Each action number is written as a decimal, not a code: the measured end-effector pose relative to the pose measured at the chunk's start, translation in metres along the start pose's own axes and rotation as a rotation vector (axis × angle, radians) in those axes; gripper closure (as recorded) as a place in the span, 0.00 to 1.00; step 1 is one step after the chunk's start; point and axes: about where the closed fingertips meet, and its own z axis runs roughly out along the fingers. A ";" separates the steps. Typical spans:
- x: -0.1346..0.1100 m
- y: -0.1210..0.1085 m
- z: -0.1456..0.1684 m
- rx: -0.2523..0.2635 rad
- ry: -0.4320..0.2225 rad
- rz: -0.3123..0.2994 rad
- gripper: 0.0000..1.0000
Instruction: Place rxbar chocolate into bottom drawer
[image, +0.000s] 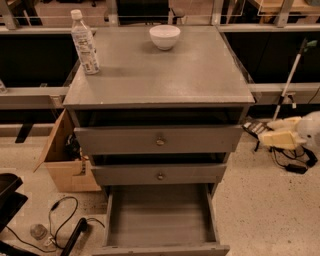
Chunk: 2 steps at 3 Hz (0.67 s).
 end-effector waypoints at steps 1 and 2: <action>0.060 -0.014 0.028 -0.067 -0.092 0.097 1.00; 0.103 -0.027 0.081 -0.144 -0.207 0.195 1.00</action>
Offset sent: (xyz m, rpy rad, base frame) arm 0.0319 -0.0223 -0.2174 0.5299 0.0435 -0.0571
